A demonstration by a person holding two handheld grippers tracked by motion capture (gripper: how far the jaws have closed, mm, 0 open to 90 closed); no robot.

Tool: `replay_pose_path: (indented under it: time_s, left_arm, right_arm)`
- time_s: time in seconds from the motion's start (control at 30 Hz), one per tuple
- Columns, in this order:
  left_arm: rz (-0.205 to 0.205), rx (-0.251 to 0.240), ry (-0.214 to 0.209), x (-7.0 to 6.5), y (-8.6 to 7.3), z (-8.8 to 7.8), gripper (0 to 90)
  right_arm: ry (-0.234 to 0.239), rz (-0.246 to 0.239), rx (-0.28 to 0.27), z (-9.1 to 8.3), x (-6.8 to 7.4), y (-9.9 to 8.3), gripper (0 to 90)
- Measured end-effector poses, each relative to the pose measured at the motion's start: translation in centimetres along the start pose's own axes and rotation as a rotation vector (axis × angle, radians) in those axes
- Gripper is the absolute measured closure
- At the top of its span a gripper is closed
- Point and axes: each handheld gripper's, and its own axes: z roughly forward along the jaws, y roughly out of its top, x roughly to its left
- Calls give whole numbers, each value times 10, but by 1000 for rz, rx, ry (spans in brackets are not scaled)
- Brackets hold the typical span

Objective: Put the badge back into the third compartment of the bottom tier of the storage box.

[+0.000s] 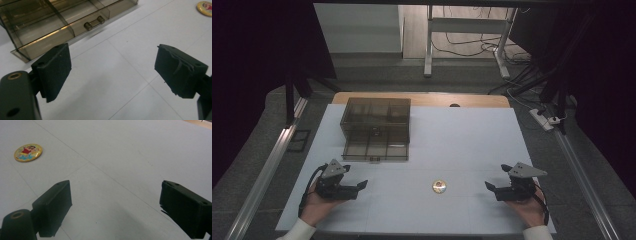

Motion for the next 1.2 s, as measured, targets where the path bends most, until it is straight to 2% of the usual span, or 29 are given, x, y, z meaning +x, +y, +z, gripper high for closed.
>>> replay_pose_path:
  time_s: [0.33,0.73,0.97,1.2]
  left_arm:
    - [6,-4,-18,-4,8,1,139]
    - [15,10,-44,-6,18,12,139]
    - [53,20,-52,-15,29,21,140]
    - [71,18,-68,-19,37,25,145]
  right_arm:
    - [4,-2,-3,2,-1,0,109]
    - [1,-5,4,2,1,1,115]
    - [-1,-7,10,3,1,0,115]
    - [1,-10,13,4,2,0,115]
